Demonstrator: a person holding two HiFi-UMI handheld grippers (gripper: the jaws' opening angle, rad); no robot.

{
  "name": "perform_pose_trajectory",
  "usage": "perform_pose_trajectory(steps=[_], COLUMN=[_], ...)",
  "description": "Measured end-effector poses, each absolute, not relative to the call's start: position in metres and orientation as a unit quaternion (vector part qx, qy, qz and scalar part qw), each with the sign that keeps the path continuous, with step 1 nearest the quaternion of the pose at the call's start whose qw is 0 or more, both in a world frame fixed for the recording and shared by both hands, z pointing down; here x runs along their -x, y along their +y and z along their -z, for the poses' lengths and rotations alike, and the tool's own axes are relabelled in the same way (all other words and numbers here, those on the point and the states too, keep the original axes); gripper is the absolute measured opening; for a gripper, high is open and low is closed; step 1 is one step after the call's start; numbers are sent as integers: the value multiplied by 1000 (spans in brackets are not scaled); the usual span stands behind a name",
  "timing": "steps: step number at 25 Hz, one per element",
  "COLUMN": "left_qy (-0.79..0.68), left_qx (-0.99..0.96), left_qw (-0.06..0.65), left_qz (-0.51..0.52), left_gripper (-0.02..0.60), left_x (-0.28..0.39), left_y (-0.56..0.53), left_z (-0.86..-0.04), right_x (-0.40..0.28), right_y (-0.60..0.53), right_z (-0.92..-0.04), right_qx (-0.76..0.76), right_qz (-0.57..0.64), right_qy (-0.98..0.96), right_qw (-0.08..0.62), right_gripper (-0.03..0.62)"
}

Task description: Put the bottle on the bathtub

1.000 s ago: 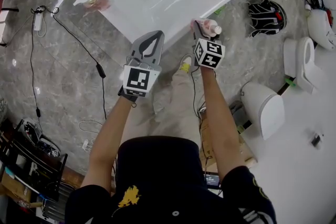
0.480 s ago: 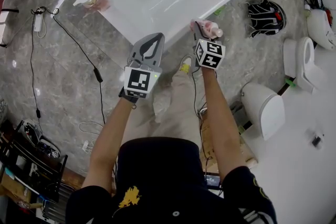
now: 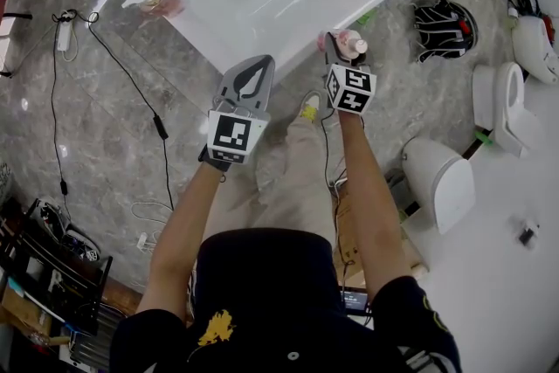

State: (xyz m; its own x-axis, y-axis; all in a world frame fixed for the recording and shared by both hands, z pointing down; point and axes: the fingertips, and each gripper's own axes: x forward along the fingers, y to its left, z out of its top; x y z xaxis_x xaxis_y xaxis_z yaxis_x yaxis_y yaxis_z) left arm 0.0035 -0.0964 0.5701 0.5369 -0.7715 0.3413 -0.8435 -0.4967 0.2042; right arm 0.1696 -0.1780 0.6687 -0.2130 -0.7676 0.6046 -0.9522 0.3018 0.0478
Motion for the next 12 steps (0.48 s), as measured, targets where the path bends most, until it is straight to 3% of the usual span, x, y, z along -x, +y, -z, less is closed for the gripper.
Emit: perform_pose_trajectory(steps=[12], left_qy=[-465], left_qx=[-861], left_qw=[177], left_qz=[-109], left_gripper=[18], left_x=[-7], left_y=[-90], left_z=[-576], right_x=[-164], right_y=[-182], right_z=[-666], right_qx=[-531], right_qz=[-169], right_qy=[-796], right_qw=[238], right_gripper=[230])
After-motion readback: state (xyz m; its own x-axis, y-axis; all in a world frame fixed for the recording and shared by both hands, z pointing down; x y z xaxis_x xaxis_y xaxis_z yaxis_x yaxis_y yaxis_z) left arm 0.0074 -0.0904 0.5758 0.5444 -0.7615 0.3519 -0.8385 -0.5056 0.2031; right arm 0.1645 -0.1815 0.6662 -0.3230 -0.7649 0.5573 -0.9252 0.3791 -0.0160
